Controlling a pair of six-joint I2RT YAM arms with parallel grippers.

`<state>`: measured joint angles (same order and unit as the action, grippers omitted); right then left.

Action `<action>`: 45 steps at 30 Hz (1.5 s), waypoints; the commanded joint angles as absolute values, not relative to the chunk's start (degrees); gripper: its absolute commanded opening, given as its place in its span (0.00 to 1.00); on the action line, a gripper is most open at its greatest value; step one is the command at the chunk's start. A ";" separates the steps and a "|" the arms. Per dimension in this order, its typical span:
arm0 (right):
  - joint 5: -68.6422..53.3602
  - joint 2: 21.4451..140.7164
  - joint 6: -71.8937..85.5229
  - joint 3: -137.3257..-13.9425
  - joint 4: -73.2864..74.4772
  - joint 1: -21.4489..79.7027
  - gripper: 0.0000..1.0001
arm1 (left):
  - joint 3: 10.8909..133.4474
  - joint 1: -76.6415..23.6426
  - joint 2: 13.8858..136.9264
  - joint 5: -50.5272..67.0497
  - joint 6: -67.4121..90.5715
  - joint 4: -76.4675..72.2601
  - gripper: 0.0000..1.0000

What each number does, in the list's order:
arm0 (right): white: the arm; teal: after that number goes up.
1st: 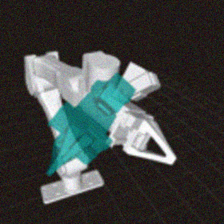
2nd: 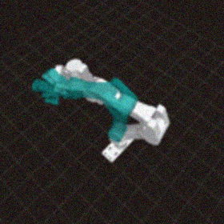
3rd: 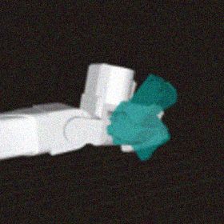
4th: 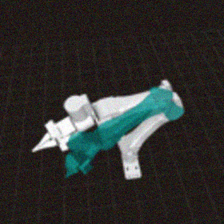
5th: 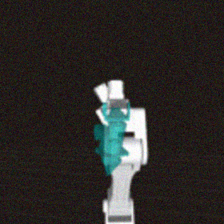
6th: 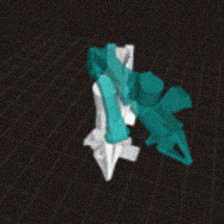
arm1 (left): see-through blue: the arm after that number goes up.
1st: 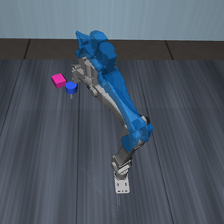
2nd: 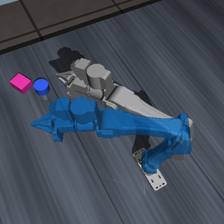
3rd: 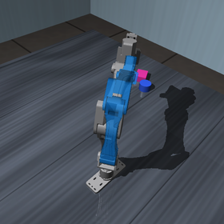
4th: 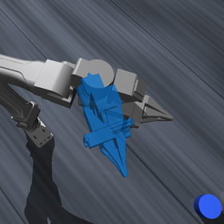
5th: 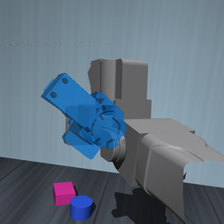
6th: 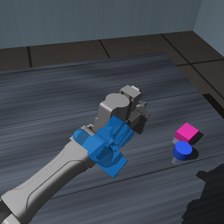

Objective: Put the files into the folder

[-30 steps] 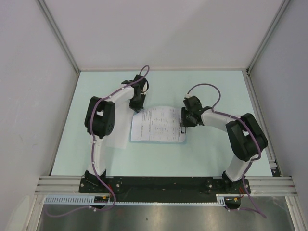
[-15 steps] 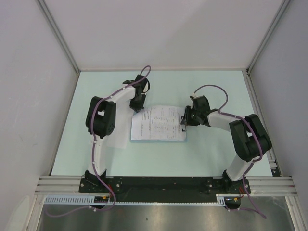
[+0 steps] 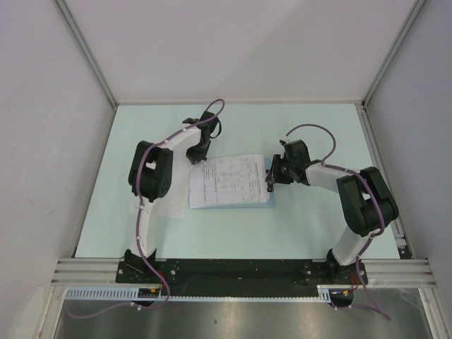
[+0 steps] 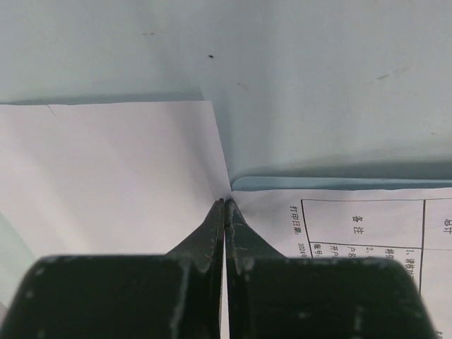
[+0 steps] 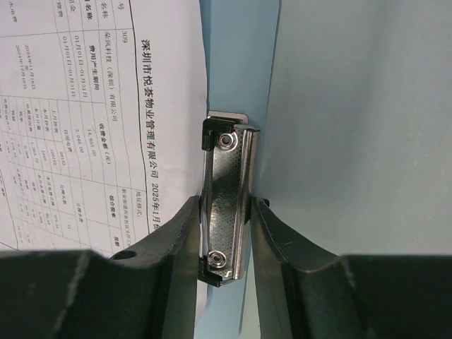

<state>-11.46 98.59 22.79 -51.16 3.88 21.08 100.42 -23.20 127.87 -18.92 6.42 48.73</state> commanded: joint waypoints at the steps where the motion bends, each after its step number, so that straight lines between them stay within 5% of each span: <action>1: -7.82 102.57 20.74 -48.16 10.90 20.74 0.00 | 101.95 -23.73 129.73 -15.82 5.10 48.52 0.00; 15: -6.06 101.95 20.83 -48.34 10.02 22.32 0.00 | 101.68 -27.77 127.35 -21.70 3.95 46.84 0.00; 19: -6.24 102.04 21.27 -48.25 9.93 22.24 0.00 | 102.39 -27.77 125.78 -23.20 6.50 48.78 0.44; 24: -6.15 102.04 21.27 -48.25 9.93 22.24 0.00 | 103.79 -27.77 120.68 -25.66 8.87 49.39 0.68; 29: -6.15 101.95 21.53 -48.25 9.93 21.89 0.00 | 105.91 -27.77 117.16 -27.07 9.58 51.15 0.78; 31: -5.98 101.95 21.53 -48.25 10.02 21.89 0.00 | 106.43 -27.77 117.16 -27.68 9.75 51.94 0.99; 39: -3.79 101.51 21.80 -48.25 10.46 22.23 0.00 | 106.96 -28.21 115.14 -34.98 10.90 54.23 0.99; 43: -2.20 101.34 21.45 -48.69 12.03 22.32 0.00 | 105.82 -28.65 111.72 -27.36 11.95 53.70 1.00; 45: -0.01 100.73 21.18 -49.39 12.74 23.28 0.11 | 104.51 -29.00 109.27 -21.31 12.48 53.18 0.99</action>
